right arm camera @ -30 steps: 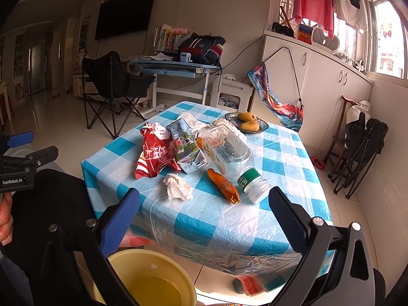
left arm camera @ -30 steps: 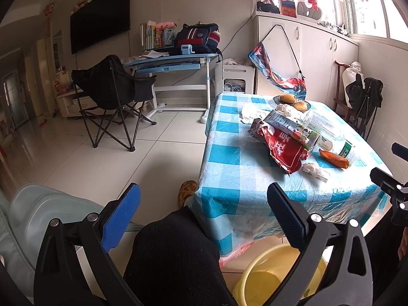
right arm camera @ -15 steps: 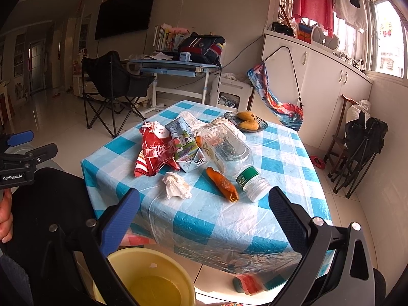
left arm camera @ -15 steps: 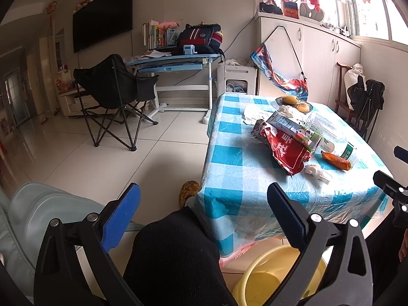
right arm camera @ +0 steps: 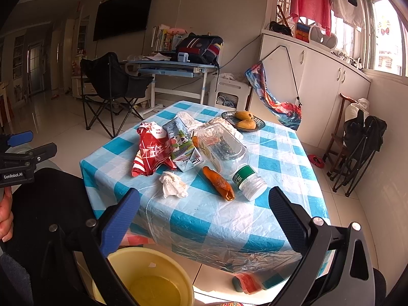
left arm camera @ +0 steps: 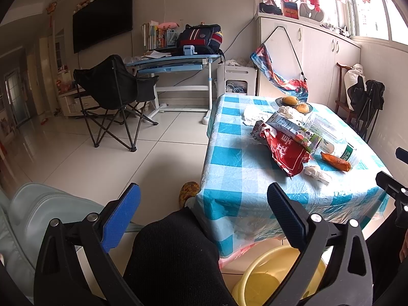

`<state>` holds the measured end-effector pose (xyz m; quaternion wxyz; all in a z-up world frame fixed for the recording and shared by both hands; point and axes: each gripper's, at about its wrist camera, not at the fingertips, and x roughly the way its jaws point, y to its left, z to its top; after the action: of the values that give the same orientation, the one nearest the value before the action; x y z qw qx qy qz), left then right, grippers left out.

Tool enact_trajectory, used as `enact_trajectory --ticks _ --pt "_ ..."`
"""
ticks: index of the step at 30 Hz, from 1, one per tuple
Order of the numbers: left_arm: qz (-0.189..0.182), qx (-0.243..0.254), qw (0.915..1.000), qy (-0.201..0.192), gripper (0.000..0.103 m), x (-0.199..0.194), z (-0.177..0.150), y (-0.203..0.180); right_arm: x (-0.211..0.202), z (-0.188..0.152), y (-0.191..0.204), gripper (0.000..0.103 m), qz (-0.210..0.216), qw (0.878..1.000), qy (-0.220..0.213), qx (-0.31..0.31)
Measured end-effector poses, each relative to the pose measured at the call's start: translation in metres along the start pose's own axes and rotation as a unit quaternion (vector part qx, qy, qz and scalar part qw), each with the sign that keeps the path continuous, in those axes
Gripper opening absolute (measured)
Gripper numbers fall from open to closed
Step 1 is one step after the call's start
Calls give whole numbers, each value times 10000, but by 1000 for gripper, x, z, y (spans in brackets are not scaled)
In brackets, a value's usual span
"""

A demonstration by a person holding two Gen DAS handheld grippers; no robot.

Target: Collect trash

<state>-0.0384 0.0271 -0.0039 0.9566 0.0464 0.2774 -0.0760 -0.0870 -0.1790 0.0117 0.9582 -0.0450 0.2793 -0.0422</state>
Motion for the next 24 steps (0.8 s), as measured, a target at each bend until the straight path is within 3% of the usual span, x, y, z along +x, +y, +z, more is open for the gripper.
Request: enact_trajectory --ticks 16,24 --pt "10 152 9999 30 96 -3 8 -11 -4 1 -8 97 -21 9999 116 -17" --pt "-38 219 9996 160 96 -1 9 -17 -4 6 -10 97 196 9995 161 208"
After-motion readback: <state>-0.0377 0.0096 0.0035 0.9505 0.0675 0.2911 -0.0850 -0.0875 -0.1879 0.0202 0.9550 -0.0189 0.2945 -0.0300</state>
